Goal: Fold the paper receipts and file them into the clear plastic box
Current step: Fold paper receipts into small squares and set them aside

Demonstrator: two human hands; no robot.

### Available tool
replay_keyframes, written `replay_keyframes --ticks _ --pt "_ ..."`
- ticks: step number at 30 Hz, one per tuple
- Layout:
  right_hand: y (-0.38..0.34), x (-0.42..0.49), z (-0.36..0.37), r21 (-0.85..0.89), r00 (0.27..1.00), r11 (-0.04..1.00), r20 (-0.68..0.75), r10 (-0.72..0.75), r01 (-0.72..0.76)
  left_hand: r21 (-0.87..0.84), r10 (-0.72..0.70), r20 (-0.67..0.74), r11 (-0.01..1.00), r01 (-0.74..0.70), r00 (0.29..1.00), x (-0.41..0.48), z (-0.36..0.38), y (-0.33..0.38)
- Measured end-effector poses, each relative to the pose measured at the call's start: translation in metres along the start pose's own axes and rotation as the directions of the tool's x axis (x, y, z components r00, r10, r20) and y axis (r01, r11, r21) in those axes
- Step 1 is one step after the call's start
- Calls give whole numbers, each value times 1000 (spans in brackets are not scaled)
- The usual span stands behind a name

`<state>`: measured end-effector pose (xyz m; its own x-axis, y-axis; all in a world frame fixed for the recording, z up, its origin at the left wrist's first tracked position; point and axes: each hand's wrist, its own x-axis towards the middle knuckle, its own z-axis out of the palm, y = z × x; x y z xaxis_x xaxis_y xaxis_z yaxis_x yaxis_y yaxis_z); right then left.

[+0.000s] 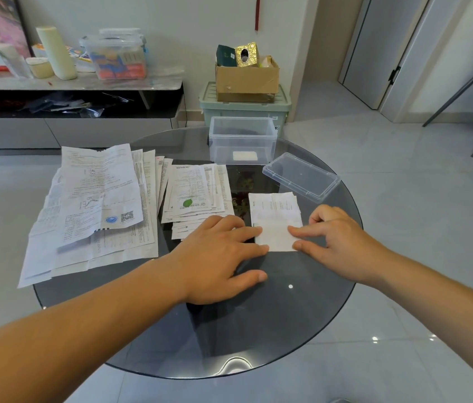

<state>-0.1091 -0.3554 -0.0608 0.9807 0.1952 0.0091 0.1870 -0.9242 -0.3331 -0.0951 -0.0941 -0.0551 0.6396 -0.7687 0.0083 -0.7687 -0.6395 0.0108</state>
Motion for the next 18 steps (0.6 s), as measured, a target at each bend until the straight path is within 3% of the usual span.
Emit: replay_keyframes --ticks 8,18 --pt "3 4 -1 159 1000 987 -15 2 0 -45 -17 -5 999 17 1000 -1 -1 6" --pt "-11 5 -11 248 986 969 -164 37 5 -217 -85 -260 976 27 962 2 -1 3"
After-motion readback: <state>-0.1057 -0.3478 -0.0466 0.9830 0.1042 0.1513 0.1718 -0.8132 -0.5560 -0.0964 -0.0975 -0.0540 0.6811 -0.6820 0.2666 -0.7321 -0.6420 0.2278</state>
